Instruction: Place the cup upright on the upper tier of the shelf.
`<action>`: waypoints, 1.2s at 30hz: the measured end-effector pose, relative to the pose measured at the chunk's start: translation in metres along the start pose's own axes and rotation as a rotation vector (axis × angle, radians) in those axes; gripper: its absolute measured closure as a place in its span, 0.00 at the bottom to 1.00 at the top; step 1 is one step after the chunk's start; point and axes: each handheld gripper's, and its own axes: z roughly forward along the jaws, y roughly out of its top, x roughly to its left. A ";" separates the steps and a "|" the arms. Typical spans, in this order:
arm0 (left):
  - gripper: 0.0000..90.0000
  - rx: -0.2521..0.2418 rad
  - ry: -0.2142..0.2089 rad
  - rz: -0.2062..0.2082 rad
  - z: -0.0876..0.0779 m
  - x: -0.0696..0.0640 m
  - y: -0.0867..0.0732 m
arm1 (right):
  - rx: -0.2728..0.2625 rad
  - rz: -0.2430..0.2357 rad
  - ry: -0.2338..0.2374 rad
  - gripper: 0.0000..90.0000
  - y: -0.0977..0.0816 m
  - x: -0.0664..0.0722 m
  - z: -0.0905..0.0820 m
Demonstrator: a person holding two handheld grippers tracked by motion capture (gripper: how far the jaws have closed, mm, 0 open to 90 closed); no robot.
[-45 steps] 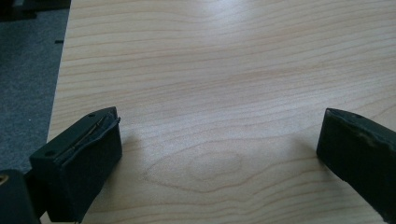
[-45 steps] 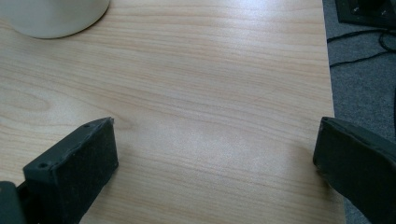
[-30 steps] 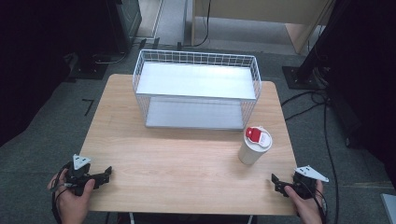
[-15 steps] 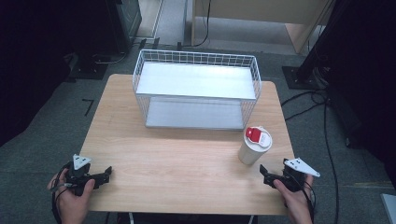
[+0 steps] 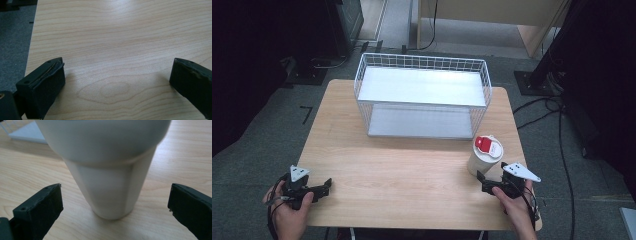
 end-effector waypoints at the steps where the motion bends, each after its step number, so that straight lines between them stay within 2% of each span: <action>1: 0.01 0.000 0.000 0.000 0.000 0.000 0.000 | -0.004 0.002 0.004 0.00 0.002 0.001 0.001; 8: 0.00 0.000 0.000 0.000 0.000 0.000 0.000 | -0.032 -0.005 0.011 0.05 0.009 0.007 0.008; 15: 0.00 0.000 0.000 0.000 0.000 0.000 0.000 | -0.067 0.026 0.015 0.07 0.014 0.008 0.013; 20: 0.00 0.000 0.000 0.000 0.000 0.000 0.000 | -0.091 0.065 0.019 0.08 0.014 0.007 0.017; 23: 0.00 0.000 0.000 0.000 0.000 0.000 0.000 | -0.102 0.068 0.018 0.08 0.014 0.007 0.020; 26: 0.00 0.000 0.000 0.000 0.000 0.000 0.000 | -0.106 0.086 0.010 0.07 0.014 0.008 0.022; 33: 0.00 0.000 0.000 0.000 0.000 0.000 0.000 | -0.142 0.086 -0.042 0.06 0.015 0.015 0.030; 36: 0.00 0.000 0.000 0.000 0.000 0.000 0.000 | -0.153 0.093 -0.050 0.06 0.015 0.016 0.034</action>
